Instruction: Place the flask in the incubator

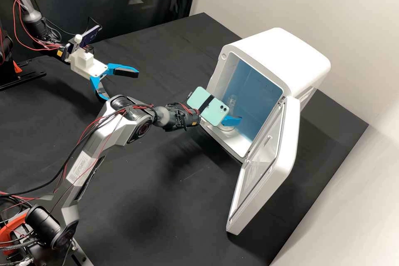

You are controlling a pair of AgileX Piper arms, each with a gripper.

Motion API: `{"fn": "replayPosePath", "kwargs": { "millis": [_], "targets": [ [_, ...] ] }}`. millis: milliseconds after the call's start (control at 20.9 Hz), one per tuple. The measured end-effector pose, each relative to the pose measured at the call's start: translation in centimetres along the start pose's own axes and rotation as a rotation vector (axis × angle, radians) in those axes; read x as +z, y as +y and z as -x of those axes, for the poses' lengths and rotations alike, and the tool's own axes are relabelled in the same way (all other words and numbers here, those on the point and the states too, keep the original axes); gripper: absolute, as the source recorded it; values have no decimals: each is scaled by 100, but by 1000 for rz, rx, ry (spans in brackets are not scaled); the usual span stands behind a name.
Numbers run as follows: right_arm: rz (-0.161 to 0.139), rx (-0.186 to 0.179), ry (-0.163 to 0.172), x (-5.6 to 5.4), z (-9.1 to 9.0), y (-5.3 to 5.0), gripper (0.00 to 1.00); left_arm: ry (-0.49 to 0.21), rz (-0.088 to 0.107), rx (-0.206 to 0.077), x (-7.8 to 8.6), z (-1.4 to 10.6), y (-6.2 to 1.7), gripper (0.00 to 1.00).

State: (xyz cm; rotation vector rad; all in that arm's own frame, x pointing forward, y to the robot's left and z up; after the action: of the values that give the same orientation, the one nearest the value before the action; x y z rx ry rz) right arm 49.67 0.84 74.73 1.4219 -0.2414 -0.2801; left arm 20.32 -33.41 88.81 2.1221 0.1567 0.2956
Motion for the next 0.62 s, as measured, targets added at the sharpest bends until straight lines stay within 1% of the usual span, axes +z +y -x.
{"fn": "replayPosePath", "kwargs": {
  "millis": [96,335,383,623],
  "targets": [
    [3,-1,-8,44,-23,-7,0,0,0,0,0,0,0,100],
    [-3,9,-17,92,-74,48,0,0,0,0,0,0,0,100],
    [0,8,-21,117,-86,42,0,0,0,0,0,0,0,100],
    [5,10,-21,144,-99,57,0,0,0,0,0,0,0,100]
  ]
}}
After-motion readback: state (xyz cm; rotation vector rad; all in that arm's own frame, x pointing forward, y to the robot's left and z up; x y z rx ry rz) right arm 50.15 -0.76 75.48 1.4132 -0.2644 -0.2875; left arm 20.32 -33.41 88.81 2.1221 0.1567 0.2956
